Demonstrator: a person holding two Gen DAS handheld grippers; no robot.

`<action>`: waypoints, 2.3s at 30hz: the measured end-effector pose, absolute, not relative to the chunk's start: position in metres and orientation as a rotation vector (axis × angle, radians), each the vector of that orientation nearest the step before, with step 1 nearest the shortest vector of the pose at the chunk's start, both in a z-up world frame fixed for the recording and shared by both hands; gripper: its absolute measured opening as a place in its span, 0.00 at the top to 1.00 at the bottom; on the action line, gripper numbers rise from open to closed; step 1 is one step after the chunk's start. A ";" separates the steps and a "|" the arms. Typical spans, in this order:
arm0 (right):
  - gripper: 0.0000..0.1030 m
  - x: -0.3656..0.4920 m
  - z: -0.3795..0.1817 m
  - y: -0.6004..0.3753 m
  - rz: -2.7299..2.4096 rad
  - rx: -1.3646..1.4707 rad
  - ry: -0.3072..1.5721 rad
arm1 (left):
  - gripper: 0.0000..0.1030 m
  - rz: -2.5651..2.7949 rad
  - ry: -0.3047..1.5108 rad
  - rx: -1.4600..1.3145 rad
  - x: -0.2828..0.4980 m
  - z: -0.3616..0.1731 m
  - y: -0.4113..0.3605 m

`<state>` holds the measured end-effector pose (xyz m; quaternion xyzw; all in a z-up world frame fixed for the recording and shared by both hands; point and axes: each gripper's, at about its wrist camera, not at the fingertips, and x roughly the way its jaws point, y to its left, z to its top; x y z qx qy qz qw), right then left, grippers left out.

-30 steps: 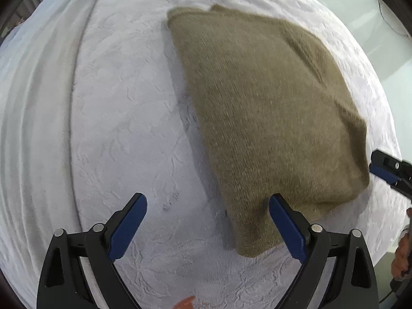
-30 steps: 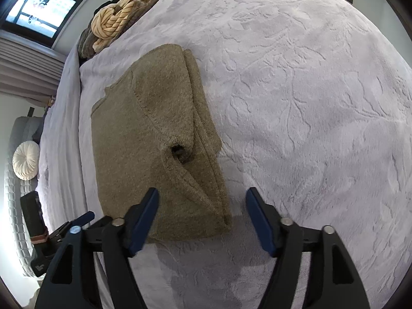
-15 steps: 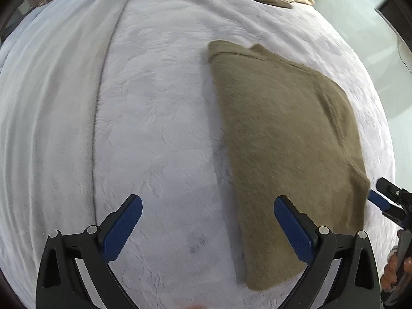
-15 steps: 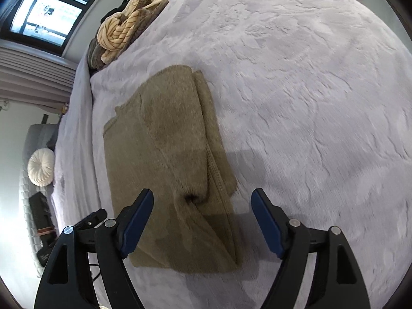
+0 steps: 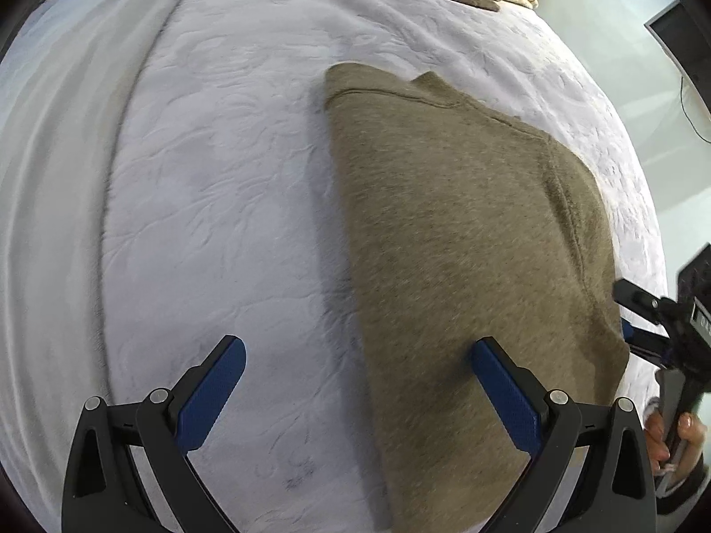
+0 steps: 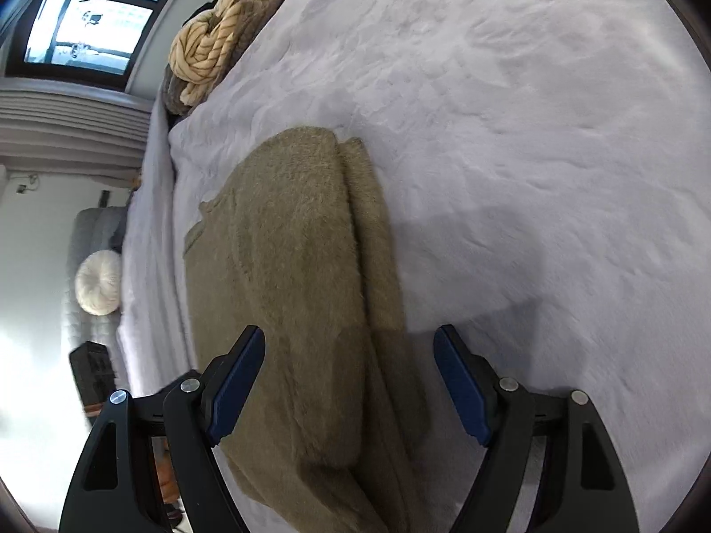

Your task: Fold small clothes

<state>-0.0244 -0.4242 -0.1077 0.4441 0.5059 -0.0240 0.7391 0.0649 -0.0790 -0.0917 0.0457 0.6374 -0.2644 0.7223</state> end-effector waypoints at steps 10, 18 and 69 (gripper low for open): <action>0.17 0.012 -0.118 -0.412 0.106 1.006 1.163 | 0.00 -0.690 1.436 0.031 0.081 -0.105 -0.099; 0.17 0.026 -0.123 -0.410 0.251 0.993 1.187 | 0.00 -0.780 1.467 -0.046 0.088 -0.116 -0.120; 0.56 -0.002 -0.102 -0.152 0.310 0.980 1.387 | 0.53 -0.685 1.526 -0.066 -0.007 -0.057 0.134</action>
